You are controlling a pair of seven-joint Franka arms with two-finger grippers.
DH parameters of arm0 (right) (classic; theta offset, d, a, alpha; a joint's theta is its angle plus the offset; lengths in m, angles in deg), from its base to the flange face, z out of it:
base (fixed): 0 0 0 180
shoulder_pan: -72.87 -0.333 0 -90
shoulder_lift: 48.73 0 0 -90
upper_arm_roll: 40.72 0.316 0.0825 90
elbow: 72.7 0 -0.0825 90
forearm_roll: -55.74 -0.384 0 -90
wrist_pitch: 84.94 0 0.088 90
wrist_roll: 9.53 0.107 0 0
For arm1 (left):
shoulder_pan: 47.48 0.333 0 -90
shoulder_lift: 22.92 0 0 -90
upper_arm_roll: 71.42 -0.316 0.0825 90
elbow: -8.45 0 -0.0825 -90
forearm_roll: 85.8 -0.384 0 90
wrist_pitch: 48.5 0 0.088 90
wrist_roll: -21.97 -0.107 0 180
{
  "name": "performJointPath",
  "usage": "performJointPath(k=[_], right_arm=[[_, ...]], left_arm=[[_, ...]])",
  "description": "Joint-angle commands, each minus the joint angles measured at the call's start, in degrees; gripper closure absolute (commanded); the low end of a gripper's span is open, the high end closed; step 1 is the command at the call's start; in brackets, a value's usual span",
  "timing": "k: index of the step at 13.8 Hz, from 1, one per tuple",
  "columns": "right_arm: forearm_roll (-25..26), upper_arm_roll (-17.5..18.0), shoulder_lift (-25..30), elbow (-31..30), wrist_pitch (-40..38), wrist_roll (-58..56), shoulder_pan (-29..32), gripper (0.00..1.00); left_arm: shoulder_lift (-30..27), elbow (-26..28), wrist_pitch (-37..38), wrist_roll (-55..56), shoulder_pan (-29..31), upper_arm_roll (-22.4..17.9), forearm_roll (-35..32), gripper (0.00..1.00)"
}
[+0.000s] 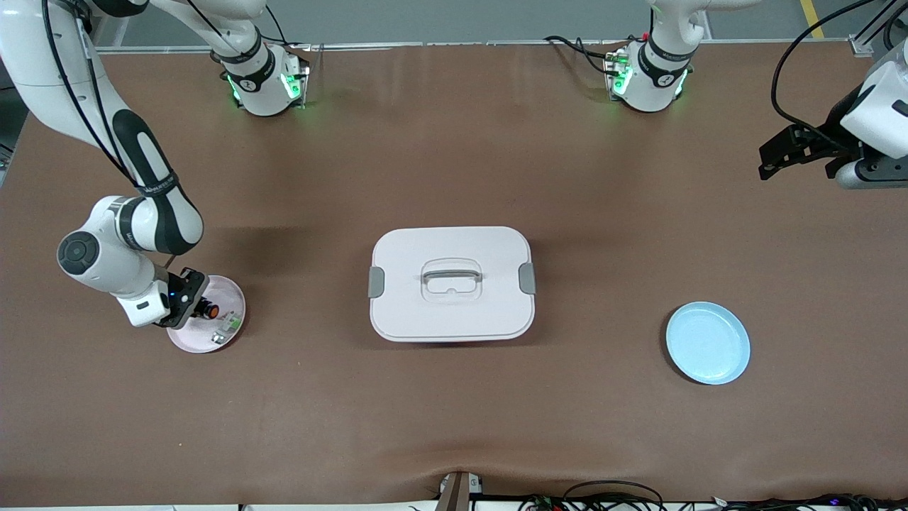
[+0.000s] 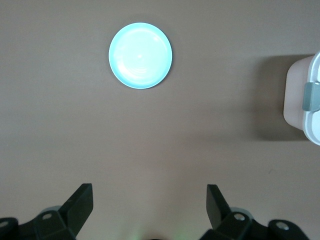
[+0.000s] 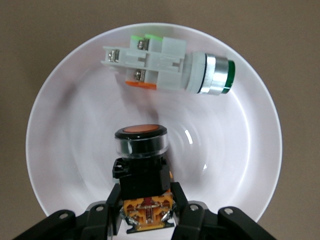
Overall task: Transfer orange switch to right arm and place
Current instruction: 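Lower the orange switch onto the white plate and open the right gripper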
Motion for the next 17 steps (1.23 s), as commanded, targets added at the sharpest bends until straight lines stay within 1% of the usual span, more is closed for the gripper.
performJointPath(k=[1,2,3,5,6,7,10,14,17], right_arm=[[-0.07,0.68,0.19,-0.47,0.64,-0.89,0.5,0.6],[-0.07,0.68,0.19,-0.38,0.64,-0.89,0.5,0.48],[-0.07,0.59,0.19,-0.38,0.82,-0.89,0.5,0.4],[-0.07,0.68,0.19,-0.38,0.91,-0.89,0.5,0.13],[-0.15,0.59,0.19,-0.38,0.91,-0.89,0.5,0.03],[-0.07,0.68,0.28,-0.38,0.91,-0.89,0.5,0.0],[-0.07,0.68,0.54,0.06,-0.4,-0.89,0.59,0.0],[-0.24,0.77,1.24,2.34,-7.16,-0.37,0.68,0.0],[-1.29,0.68,1.42,4.53,-12.08,0.43,0.59,0.0]], left_arm=[[-1.42,0.64,0.05,-1.55,0.46,0.01,0.88,0.0],[-1.42,0.64,0.14,-1.55,0.46,0.01,0.88,0.0],[-1.51,0.81,0.14,-1.55,0.46,0.01,0.97,0.0],[-1.42,0.82,0.14,-1.55,0.37,0.01,0.97,0.0],[-1.25,0.73,-0.03,-1.55,0.37,0.01,0.97,0.0],[-1.25,0.73,-0.21,-1.55,0.46,0.01,0.97,0.0],[-1.25,0.73,-0.3,-1.55,0.46,0.01,0.97,0.0],[-1.25,0.73,-0.21,-1.46,0.46,-0.08,0.97,0.0],[-1.42,0.64,-0.04,-1.37,0.46,-0.08,0.97,0.0]])
